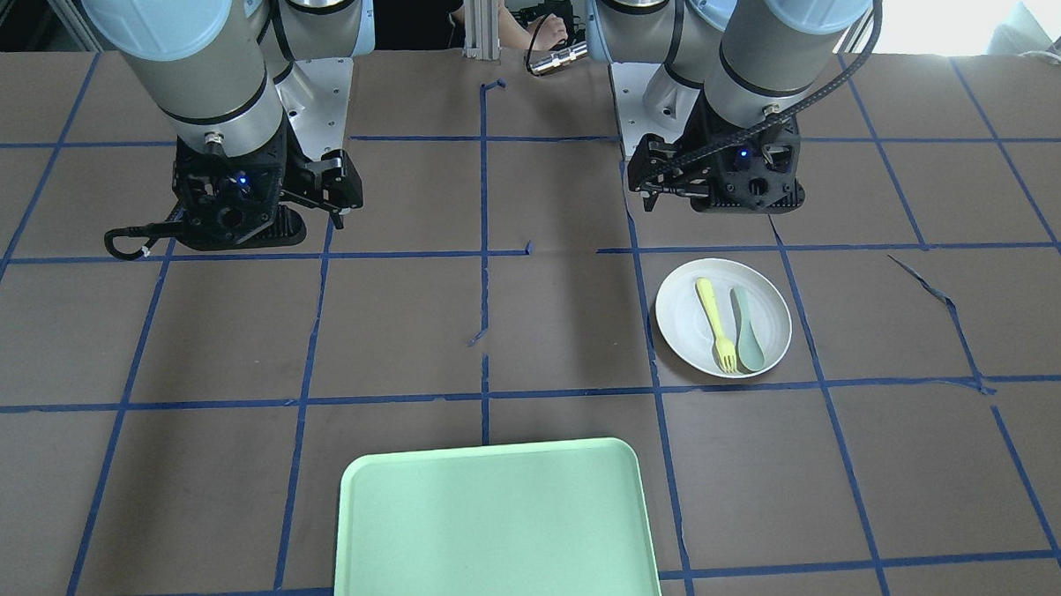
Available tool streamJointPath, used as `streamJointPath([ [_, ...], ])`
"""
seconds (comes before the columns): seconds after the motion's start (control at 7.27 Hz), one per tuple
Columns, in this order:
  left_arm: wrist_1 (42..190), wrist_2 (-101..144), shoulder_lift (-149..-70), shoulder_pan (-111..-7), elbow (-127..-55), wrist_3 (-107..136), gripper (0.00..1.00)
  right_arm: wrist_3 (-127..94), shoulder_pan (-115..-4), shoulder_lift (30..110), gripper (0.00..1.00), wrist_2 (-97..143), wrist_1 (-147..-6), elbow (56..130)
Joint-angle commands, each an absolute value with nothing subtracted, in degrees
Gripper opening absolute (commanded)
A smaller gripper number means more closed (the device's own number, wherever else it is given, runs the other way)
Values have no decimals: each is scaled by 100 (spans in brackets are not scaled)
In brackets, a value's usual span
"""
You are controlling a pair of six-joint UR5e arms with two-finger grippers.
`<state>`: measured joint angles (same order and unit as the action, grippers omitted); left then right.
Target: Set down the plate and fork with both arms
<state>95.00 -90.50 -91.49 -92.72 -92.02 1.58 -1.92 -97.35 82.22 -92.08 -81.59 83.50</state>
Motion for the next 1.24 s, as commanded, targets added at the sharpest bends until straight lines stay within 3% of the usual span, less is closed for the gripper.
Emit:
streamJointPath([
  [0.0, 9466, -9105, -9184, -9272, -9202, 158, 100, -219, -9729, 8226, 100, -9211, -8148, 8358],
  [1.1, 9439, -9123, -9220, -9220, -9167, 149, 100, -62, -9721, 8429, 100, -9123, -8191, 8350],
])
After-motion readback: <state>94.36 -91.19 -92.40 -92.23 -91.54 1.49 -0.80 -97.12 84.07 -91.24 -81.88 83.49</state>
